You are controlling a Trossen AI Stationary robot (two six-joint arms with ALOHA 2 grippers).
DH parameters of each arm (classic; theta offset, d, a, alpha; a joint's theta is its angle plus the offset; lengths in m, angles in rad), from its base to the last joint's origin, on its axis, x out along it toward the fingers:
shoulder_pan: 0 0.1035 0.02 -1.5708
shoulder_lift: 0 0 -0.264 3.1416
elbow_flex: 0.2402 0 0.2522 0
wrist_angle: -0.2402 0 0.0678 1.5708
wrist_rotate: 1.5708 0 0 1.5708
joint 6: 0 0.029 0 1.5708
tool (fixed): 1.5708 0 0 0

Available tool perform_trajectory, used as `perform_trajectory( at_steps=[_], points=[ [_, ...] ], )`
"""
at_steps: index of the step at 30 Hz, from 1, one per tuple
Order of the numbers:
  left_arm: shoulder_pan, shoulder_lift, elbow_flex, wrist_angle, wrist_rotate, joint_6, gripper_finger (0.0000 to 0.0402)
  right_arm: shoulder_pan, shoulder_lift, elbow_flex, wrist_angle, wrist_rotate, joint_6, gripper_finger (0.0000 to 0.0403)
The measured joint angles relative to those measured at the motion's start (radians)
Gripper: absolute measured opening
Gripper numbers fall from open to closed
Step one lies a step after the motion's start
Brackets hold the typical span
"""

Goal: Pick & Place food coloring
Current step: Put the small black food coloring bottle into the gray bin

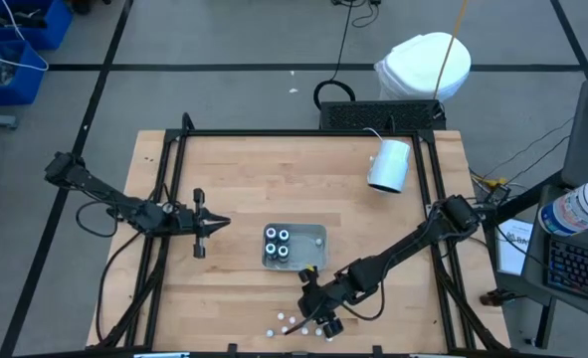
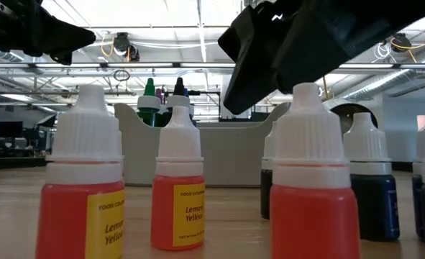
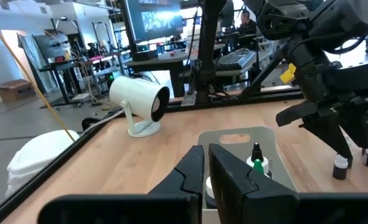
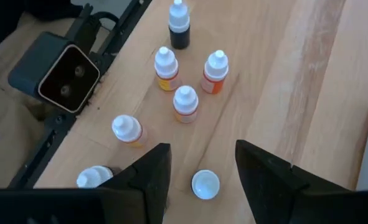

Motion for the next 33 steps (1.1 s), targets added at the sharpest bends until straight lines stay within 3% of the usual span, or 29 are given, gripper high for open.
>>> perform_trajectory(
  at_steps=[7,33],
  points=[
    [0.000,0.000,0.000,0.000,0.000,-0.001,0.0033,0.006,0.011,-0.002,-0.007,0.081,0.036,0.0169],
    [0.000,0.000,0.000,-0.001,0.000,-0.005,0.0033,0.039,0.014,-0.007,-0.032,0.135,0.101,0.0169]
  ],
)
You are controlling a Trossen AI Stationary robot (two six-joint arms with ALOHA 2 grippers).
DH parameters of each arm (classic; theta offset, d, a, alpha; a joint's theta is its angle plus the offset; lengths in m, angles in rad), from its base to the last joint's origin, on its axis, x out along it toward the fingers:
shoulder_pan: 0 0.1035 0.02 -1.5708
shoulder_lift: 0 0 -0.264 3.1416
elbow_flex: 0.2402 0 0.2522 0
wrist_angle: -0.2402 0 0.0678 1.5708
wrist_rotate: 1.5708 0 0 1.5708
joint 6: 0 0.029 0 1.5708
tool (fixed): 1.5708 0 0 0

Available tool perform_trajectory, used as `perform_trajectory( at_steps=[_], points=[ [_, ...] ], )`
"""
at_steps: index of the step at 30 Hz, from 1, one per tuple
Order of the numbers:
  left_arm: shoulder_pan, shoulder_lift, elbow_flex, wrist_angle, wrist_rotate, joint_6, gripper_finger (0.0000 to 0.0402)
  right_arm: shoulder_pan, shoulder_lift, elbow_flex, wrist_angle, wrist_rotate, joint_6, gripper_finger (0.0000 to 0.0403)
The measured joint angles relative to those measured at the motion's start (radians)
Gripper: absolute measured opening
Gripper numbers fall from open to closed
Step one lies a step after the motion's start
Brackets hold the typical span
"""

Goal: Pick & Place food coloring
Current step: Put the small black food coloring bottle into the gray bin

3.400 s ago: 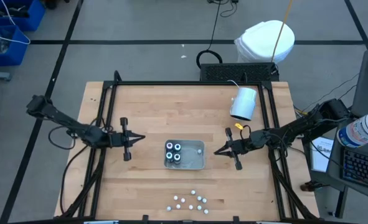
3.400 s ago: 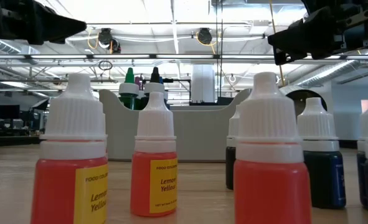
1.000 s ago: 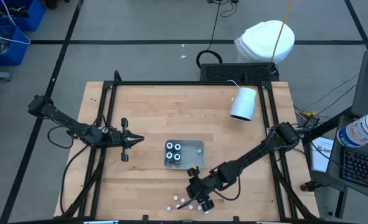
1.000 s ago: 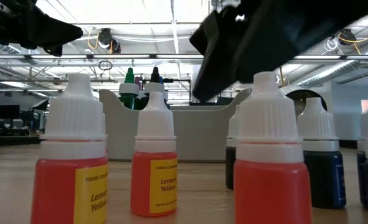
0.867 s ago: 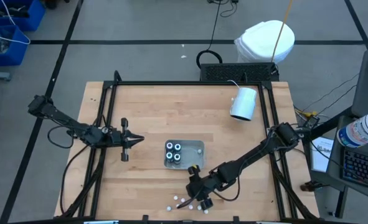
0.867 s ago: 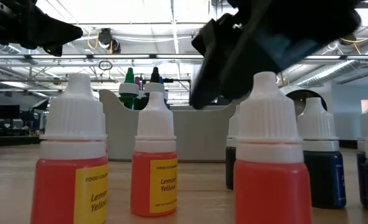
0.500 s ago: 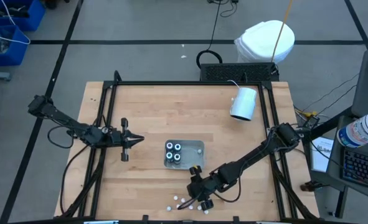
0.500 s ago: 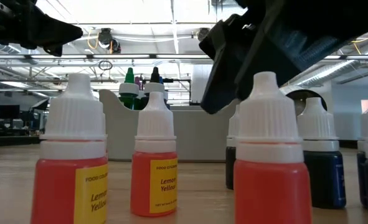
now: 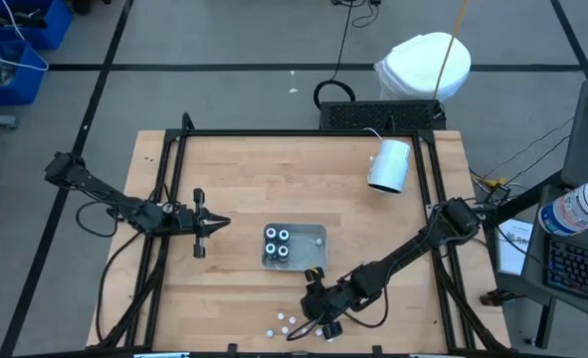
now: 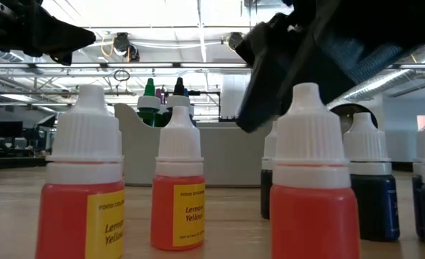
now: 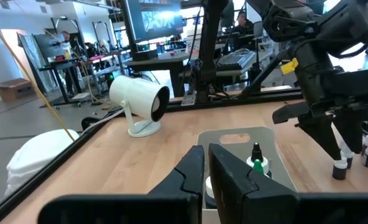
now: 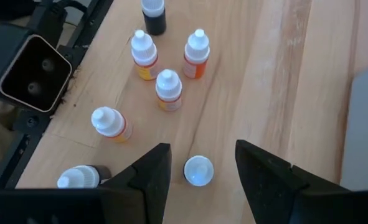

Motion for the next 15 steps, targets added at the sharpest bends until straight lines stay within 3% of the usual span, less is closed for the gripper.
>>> perform_trajectory(
  at_steps=[15],
  points=[
    [0.000,0.000,0.000,0.000,0.000,0.000,0.0033,0.001,0.002,-0.014,-0.001,-0.003,0.063,0.0169]
  ],
)
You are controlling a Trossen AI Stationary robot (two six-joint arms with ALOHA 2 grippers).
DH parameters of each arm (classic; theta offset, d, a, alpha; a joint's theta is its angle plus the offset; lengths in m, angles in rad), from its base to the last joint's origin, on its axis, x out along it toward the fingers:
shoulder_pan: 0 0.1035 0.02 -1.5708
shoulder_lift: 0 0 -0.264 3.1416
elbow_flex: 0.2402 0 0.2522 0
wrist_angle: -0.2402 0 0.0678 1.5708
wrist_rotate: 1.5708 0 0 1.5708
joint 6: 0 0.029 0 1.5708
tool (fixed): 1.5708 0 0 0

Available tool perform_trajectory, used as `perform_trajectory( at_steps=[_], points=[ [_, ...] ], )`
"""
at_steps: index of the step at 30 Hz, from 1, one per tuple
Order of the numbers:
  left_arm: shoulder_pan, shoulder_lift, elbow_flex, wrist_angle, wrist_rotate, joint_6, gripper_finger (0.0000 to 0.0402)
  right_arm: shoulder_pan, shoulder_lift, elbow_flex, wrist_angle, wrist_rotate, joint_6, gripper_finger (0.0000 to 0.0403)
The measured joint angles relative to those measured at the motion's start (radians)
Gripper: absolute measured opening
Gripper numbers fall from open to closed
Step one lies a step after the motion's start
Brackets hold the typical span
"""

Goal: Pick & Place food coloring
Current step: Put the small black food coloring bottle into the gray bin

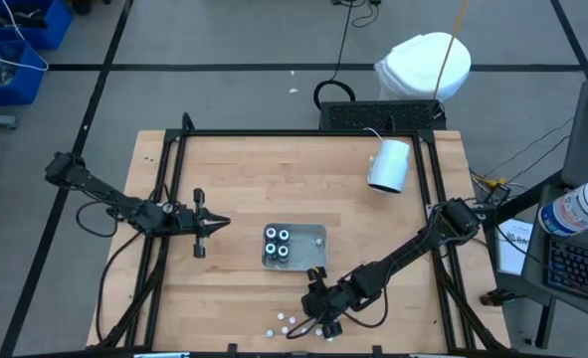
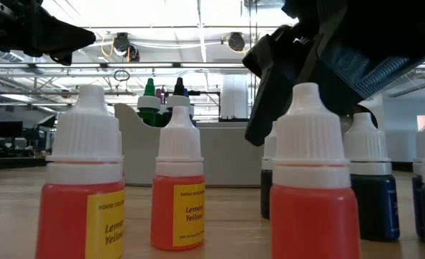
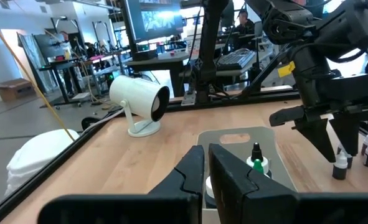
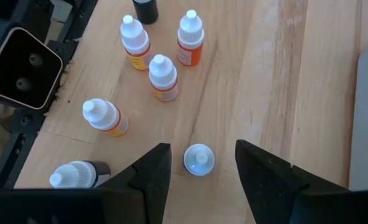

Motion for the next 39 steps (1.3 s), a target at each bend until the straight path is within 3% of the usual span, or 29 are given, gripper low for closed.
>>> perform_trajectory(
  at_steps=[19,23,31,39],
  points=[
    [0.000,0.000,0.000,-0.027,-0.001,0.001,0.0033,0.005,0.025,-0.001,0.019,0.000,-0.026,0.0167],
    [0.000,0.000,0.000,-0.027,-0.001,0.000,0.0033,0.004,0.025,-0.001,0.011,-0.001,-0.003,0.0140],
    [0.000,0.000,0.000,-0.027,-0.001,0.004,0.0033,0.003,0.025,0.000,0.017,-0.001,-0.015,0.0044],
    [0.000,0.000,0.000,-0.027,-0.001,0.004,0.0033,-0.009,-0.017,-0.001,0.010,-0.004,-0.034,0.0046]
  ],
)
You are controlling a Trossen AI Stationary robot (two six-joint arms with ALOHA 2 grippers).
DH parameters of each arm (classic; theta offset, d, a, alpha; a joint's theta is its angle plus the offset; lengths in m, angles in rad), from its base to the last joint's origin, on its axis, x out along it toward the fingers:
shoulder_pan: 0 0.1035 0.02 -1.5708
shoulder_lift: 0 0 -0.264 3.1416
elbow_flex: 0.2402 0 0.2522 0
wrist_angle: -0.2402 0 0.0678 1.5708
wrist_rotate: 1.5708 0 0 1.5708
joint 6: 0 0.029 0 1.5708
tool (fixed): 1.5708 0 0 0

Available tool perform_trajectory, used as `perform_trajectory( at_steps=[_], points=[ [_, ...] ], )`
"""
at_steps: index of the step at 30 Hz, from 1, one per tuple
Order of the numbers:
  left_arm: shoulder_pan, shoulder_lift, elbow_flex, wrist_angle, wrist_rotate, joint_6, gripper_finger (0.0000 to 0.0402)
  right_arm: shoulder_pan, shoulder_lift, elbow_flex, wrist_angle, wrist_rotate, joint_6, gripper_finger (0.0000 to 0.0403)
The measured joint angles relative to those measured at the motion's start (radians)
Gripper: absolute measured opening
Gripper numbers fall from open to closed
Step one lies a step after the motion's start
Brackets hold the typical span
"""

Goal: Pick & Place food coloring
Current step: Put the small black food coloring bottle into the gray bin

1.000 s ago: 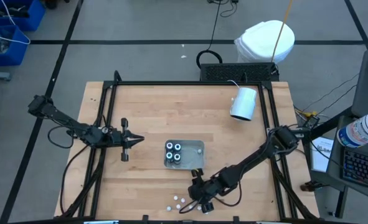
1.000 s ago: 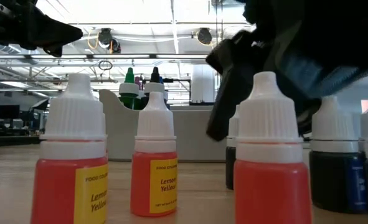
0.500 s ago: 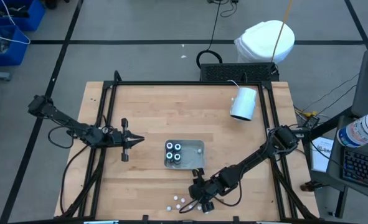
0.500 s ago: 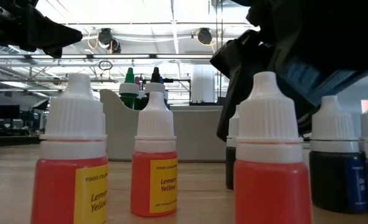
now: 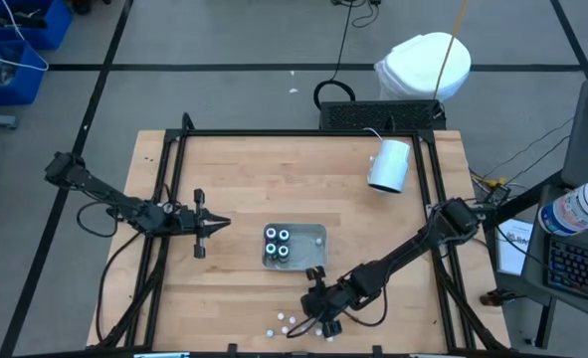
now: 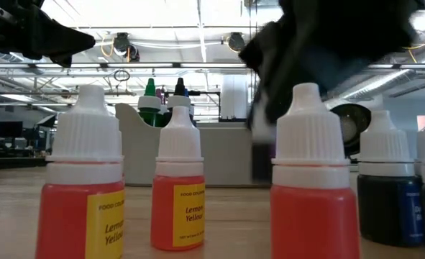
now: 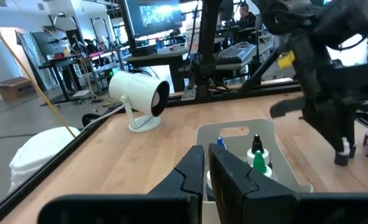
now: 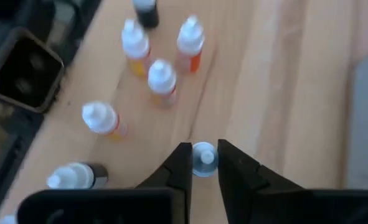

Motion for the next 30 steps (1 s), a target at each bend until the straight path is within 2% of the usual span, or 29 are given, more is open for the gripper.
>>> perform_trajectory(
  at_steps=[6,13,19,30],
  points=[
    [0.000,0.000,0.000,0.000,0.000,-0.004,0.0033,-0.013,-0.126,0.000,-0.003,0.024,-0.045,0.0048],
    [0.000,0.000,0.000,0.000,0.000,0.003,0.0033,-0.071,-0.269,0.000,-0.155,0.215,-0.104,0.0046],
    [0.000,0.000,0.000,-0.002,0.000,0.003,0.0033,-0.175,-0.243,0.001,-0.180,0.163,-0.135,0.0046],
    [0.000,0.000,0.000,-0.008,0.000,0.005,0.0033,-0.247,-0.157,-0.001,-0.220,0.158,-0.152,0.0047]
  ],
)
